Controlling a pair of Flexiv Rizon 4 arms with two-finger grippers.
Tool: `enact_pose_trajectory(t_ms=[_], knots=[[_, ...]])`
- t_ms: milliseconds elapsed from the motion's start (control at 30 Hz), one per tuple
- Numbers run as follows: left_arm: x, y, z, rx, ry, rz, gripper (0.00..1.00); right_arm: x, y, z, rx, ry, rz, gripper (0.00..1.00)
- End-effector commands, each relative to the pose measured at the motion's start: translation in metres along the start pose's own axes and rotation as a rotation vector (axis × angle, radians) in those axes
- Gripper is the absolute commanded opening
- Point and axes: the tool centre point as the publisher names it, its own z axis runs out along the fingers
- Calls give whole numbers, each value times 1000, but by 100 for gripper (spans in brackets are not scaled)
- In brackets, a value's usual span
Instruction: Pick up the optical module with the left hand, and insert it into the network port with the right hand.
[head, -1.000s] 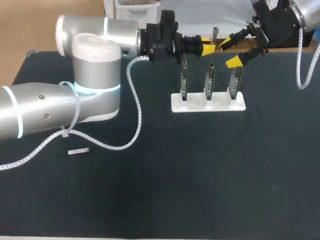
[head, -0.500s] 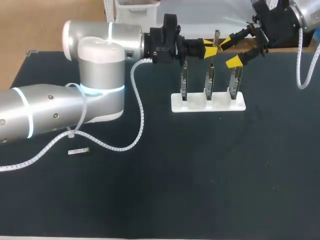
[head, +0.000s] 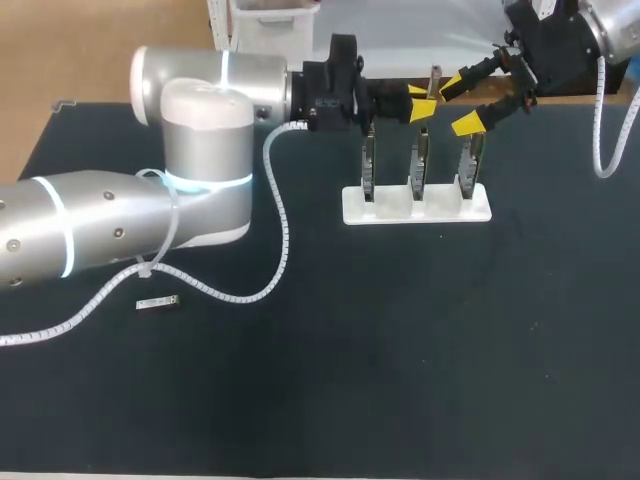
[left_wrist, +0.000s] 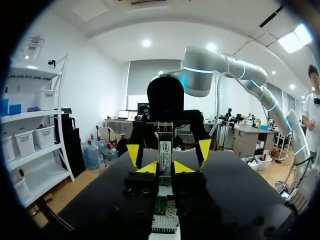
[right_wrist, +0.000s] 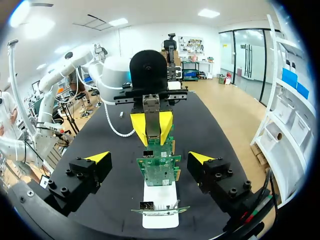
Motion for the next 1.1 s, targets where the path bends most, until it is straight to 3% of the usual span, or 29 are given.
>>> enact_pose_trajectory(t_ms=[33,500,667,800,1100], knots=[[3,0,0,-5,-7,-9,0,0,2,0,4,-1,-1,100],[5,-3,0,-6,-6,-8,0,0,2,0,4,-1,-1,100],[5,-3,0,-6,-6,-8,0,-15,2,-6,45,-1,-11,100],[5,-3,0,-6,-6,-8,0,-25,1,-13,57,-53,10,100],[5,-3,0,-6,-6,-8,0,-39,4,-13,7,-79,-14,100]])
